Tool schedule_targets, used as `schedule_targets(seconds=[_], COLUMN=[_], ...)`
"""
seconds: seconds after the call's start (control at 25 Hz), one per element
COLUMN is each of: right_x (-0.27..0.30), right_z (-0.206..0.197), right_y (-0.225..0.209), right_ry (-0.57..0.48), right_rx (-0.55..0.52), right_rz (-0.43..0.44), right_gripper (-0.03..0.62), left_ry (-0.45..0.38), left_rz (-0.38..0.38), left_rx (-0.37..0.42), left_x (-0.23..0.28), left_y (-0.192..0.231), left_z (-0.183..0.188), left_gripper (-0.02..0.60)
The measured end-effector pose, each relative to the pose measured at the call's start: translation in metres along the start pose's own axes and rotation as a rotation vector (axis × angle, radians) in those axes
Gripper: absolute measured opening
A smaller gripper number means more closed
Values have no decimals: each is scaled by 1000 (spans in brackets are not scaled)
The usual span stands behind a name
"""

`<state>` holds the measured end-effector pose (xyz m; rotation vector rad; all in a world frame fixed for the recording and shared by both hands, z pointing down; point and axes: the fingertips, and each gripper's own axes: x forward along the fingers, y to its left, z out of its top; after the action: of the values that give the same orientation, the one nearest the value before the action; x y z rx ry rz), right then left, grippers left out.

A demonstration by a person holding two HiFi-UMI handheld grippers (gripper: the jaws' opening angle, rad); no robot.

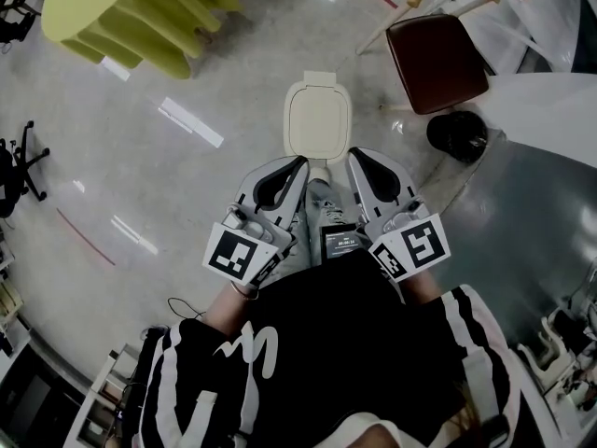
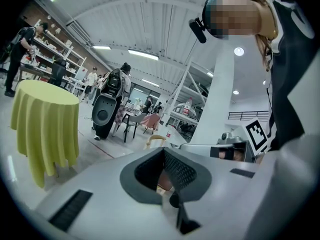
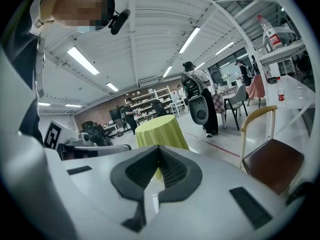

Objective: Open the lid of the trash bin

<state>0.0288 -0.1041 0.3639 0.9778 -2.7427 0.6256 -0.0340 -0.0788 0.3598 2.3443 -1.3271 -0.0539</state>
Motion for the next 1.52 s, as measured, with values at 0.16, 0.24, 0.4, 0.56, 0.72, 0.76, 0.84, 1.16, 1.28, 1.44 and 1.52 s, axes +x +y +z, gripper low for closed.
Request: schedule_targets(seconds=[0.16, 0.24, 0.4, 0.56, 0.72, 0.76, 0.84, 1.16, 1.28, 1.44, 1.52], right_x=[1, 2, 4, 7, 9, 10, 11, 17, 20, 24, 24], right_z=[-7, -10, -17, -24, -31, -33, -36, -54, -60, -68, -70], right_y=[1, 1, 0, -4, -5, -5, -6, -11, -10, -11, -13], right_ry=[11, 17, 29, 45, 62, 65, 71, 99, 107, 114, 115], right_rx=[4, 7, 11, 15, 18, 18, 21, 31, 39, 49, 52], right_rz=[3, 5, 8, 10, 12, 13, 14, 20, 23, 22, 16], right_gripper=[3, 3, 3, 3, 3, 3, 3, 4, 3, 3, 3], left_ry=[9, 14, 23, 26, 36, 38, 44, 61, 62, 66, 70], left_rz=[-2, -1, 1, 7, 12, 14, 15, 17, 18, 23, 24], left_rx=[-13, -17, -27, -33, -40, -42, -44, -61, -66, -77, -81], left_x=[1, 1, 3, 6, 6, 6, 6, 11, 13, 13, 13], left_y=[0, 1, 3, 6, 10, 11, 12, 19, 21, 25, 26], left_z=[-7, -11, -19, -24, -30, -32, -37, -53, -56, -63, -66], left_gripper=[8, 8, 8, 8, 8, 8, 8, 8, 8, 8, 8])
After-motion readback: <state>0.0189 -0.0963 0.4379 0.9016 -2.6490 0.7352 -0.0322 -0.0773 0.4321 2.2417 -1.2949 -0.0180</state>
